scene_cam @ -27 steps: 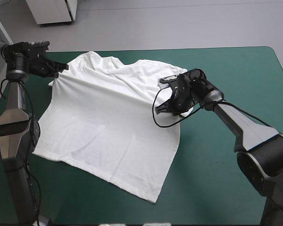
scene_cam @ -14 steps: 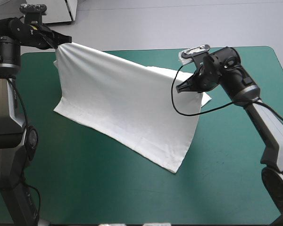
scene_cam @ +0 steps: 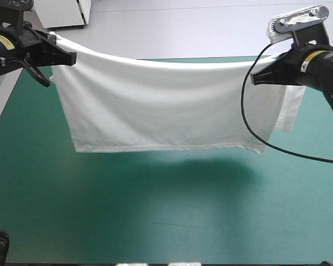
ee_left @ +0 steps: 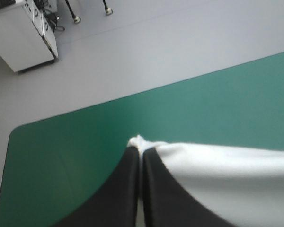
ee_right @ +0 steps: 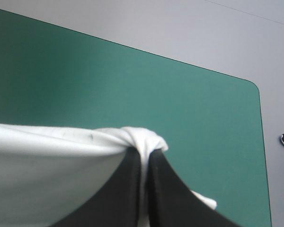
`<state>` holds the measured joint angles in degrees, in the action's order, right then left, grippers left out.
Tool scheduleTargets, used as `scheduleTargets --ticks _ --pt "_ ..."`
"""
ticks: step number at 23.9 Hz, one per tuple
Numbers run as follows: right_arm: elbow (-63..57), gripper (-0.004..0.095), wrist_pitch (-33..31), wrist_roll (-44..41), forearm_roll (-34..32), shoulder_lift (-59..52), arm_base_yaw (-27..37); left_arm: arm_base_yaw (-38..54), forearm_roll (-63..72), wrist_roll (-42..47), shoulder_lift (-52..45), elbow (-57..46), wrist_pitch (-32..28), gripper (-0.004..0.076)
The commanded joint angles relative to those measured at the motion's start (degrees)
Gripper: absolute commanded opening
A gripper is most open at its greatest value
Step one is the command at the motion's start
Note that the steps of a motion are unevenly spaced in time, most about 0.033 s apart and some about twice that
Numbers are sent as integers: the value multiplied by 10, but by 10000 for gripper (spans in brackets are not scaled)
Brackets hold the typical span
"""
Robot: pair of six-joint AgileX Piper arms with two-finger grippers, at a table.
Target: Fold the cloth
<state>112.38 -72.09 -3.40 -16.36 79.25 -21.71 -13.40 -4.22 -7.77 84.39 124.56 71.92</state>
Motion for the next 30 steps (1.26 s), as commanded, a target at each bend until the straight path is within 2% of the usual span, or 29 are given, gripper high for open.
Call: scheduleTargets --ticks 1,8,13,17,19,22,24,25,27,30 --pt "15 -17 64 6 -46 6 4 -3 -23 5 2 -8 -34 -9" --pt "15 -17 158 -50 -110 63 8 -3 -62 12 57 -8 -133 -9" --pt "30 -17 219 -73 -124 103 18 -3 -81 26 95 -7 -216 -9" --pt "63 -17 233 -81 -135 132 23 -3 -97 29 108 -7 -270 -9" --pt "72 -17 208 -81 -103 149 32 -3 -97 31 122 -7 -259 -9" --pt "71 -17 112 -63 7 199 64 -3 -103 78 173 -13 -145 -9" --pt "68 -17 82 -40 79 226 83 -3 -98 102 192 -53 -121 -9" --pt "44 -17 74 -24 103 232 90 -3 -97 117 193 -100 -117 -9" --pt "-38 -17 74 -24 106 225 90 -3 -93 139 184 -196 -110 -9" --pt "-162 -17 82 -19 140 197 90 -3 -56 140 138 -333 -158 -9"
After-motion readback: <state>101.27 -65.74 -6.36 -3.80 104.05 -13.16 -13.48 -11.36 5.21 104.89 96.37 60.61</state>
